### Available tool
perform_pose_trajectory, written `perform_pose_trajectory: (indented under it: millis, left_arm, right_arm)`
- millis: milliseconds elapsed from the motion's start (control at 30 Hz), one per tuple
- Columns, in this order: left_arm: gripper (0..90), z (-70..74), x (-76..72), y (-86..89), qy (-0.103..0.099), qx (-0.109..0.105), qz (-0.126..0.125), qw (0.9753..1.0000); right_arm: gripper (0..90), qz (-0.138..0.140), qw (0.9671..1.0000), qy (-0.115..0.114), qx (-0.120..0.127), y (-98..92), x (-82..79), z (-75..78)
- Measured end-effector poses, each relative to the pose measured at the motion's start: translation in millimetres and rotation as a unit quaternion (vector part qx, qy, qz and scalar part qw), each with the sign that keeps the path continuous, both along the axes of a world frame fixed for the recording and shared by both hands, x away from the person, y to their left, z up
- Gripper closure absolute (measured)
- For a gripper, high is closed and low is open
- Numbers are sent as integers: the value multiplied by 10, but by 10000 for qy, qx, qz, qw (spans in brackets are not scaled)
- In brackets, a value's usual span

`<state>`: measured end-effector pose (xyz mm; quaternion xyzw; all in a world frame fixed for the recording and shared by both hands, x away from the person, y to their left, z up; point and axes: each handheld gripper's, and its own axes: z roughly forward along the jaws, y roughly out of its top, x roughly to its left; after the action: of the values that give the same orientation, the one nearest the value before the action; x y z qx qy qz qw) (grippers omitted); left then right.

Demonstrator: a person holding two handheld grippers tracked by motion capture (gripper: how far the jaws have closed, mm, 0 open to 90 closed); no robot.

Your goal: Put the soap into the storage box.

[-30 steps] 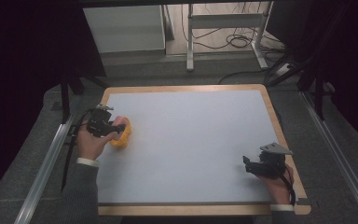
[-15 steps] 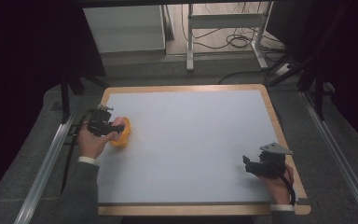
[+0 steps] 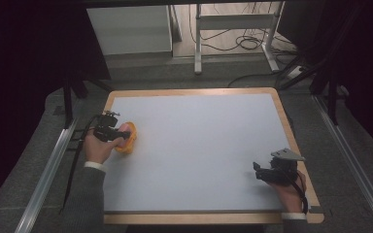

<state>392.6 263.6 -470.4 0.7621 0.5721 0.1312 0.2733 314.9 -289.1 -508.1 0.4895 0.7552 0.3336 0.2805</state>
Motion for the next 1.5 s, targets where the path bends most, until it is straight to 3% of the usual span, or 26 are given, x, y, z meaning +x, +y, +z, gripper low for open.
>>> perform_pose_trajectory:
  millis: [567,667,767,800,900,1000,1067,1167,1367,1500]
  left_arm:
    - [600,-128,27,-26,103,96,45,9999]
    - [583,-90,1,-15,-132,1,119,9998]
    - [476,-24,-24,-2,-292,-53,177,9994]
    - [448,46,-54,6,-396,-126,138,9990]
    - [379,135,-117,2,-564,-86,122,9983]
    - [349,182,-174,-13,-668,-88,76,9977]
    - [347,233,-278,-76,-810,-166,-85,9965]
    - [334,251,-358,-150,-832,-277,-313,9957]
    - [306,224,-484,-227,-916,-410,-326,9944]
    - [292,193,-584,-265,-957,-562,-479,9927]
  right_arm:
    - [87,-10,10000,7,-11,4,1,-6]
    - [87,-5,10000,9,-7,-1,1,-2]
    - [87,-9,10000,7,-1,-4,0,3]
    - [87,-13,10000,7,2,-4,-1,3]
    - [87,-4,10000,3,-7,0,-1,3]
    - [87,-6,10000,-7,-4,5,-3,6]
    - [87,-13,10000,-53,-9,5,-5,8]
    - [87,-13,10000,-39,-3,12,-3,5]
    - [87,25,10000,-60,-18,23,-11,13]
    - [87,-11,10000,-68,8,16,-12,20]
